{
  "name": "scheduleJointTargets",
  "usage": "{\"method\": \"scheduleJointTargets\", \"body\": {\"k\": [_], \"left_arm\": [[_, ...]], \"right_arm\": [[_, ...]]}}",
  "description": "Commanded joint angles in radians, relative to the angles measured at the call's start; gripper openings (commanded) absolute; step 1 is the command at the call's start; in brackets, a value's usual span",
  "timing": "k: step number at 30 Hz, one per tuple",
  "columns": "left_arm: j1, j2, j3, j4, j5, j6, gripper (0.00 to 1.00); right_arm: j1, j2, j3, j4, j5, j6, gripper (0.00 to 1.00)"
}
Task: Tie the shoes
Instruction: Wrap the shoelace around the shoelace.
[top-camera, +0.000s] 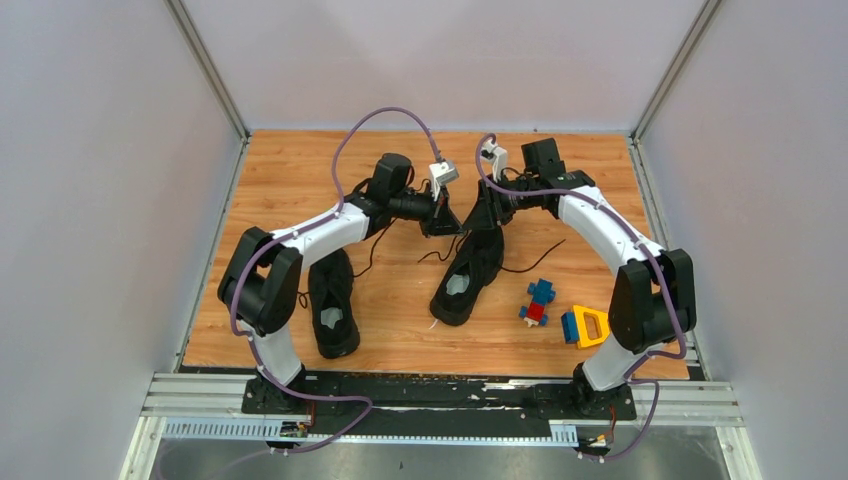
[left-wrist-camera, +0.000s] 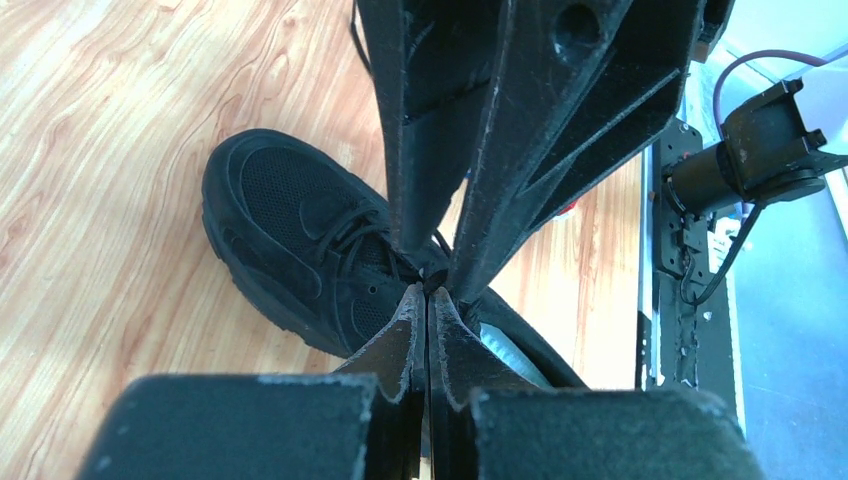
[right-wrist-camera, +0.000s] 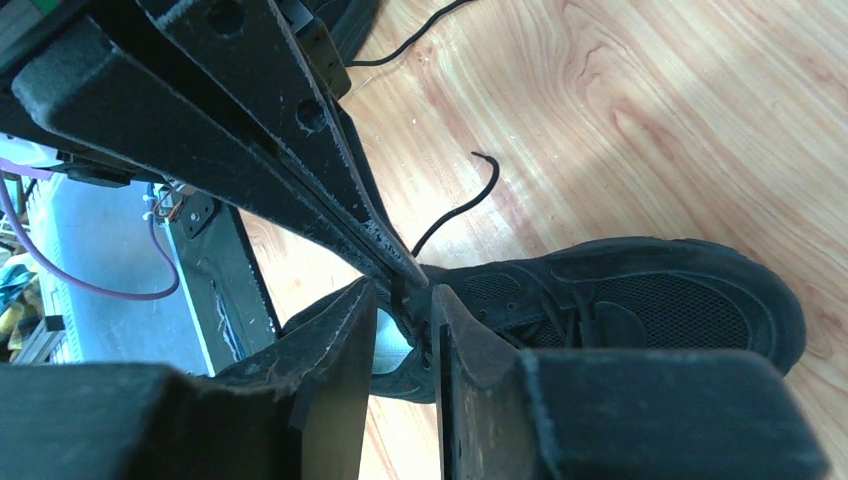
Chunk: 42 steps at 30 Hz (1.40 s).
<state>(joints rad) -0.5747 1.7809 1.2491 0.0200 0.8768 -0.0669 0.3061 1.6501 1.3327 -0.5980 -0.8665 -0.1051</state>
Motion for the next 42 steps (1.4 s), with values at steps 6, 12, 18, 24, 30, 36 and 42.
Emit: {"method": "scheduleJointTargets", "body": {"k": [6,12,18,24,30,36,42], "left_arm": [[-0.013,0.0,0.036,0.027,0.021,-0.011,0.0],[-0.013,-0.001,0.037,0.024,0.016,-0.01,0.0],[-0.013,0.0,0.042,0.021,0.013,-0.01,0.0],[-0.012,-0.002,0.041,0.02,0.002,-0.005,0.06],[-0.003,-0.021,0.05,-0.052,0.002,0.075,0.32],[0.004,-0.061,-0.035,-0.009,-0.005,0.06,0.46],[0.001,-0.036,-0.103,0.187,-0.053,-0.087,0.53]], "right_arm": [[-0.003,0.02,0.046,0.043,-0.032,-0.013,0.26],[-0.002,0.024,0.039,0.041,-0.054,-0.011,0.19],[-0.002,0.024,0.032,0.039,-0.098,-0.003,0.14],[-0.003,0.024,0.031,0.039,-0.091,-0.007,0.0],[-0.018,0.032,0.087,0.038,-0.069,-0.009,0.0],[-0.041,0.06,0.158,0.036,-0.066,0.008,0.0],[-0.047,0.072,0.169,0.035,-0.065,0.023,0.0]]}}
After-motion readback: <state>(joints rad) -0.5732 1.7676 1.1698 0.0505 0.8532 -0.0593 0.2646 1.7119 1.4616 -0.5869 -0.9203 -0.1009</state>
